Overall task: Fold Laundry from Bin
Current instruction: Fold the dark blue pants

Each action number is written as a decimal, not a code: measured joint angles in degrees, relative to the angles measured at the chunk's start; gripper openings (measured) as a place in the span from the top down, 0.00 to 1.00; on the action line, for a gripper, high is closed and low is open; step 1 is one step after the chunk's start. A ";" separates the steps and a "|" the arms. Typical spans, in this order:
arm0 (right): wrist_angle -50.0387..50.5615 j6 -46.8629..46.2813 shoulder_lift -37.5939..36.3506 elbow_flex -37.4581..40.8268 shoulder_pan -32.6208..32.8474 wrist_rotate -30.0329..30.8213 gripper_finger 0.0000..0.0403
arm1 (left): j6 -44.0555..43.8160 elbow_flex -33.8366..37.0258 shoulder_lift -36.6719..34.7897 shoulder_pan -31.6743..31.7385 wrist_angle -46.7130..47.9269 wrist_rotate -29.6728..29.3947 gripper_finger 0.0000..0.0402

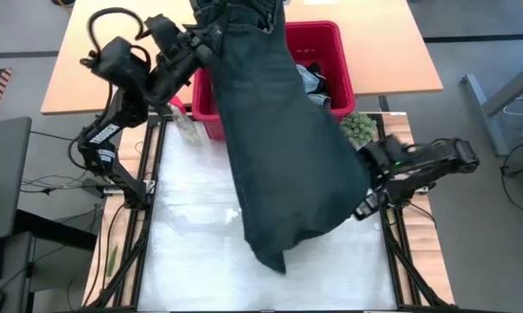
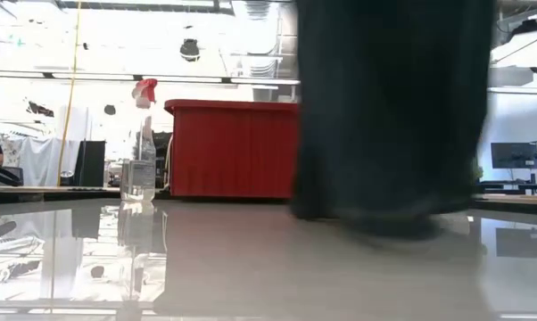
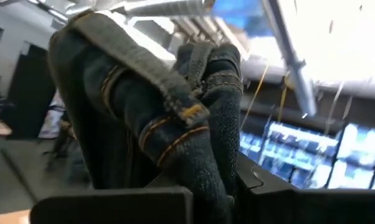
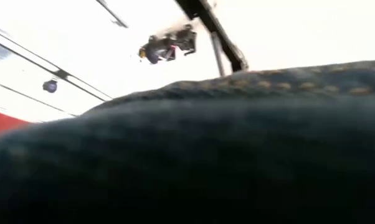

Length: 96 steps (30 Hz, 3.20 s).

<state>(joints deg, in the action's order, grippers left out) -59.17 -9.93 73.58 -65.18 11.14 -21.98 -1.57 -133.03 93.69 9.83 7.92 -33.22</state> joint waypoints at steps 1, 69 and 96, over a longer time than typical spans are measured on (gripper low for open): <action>2.93 0.90 -1.25 -0.80 0.00 1.01 0.96 | -0.48 0.00 0.00 0.57 1.62 0.49 0.96; 44.59 22.60 -16.39 -10.02 -0.79 20.01 0.96 | 1.14 37.56 -19.03 -21.90 32.02 33.97 0.43; 46.21 20.89 -12.37 -9.98 -4.99 24.96 0.96 | -14.65 69.94 -21.50 -24.62 -34.21 24.57 0.43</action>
<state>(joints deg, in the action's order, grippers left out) -12.97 10.96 61.21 -75.16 6.15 2.98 -16.21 -63.09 72.18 -14.79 -26.29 -8.65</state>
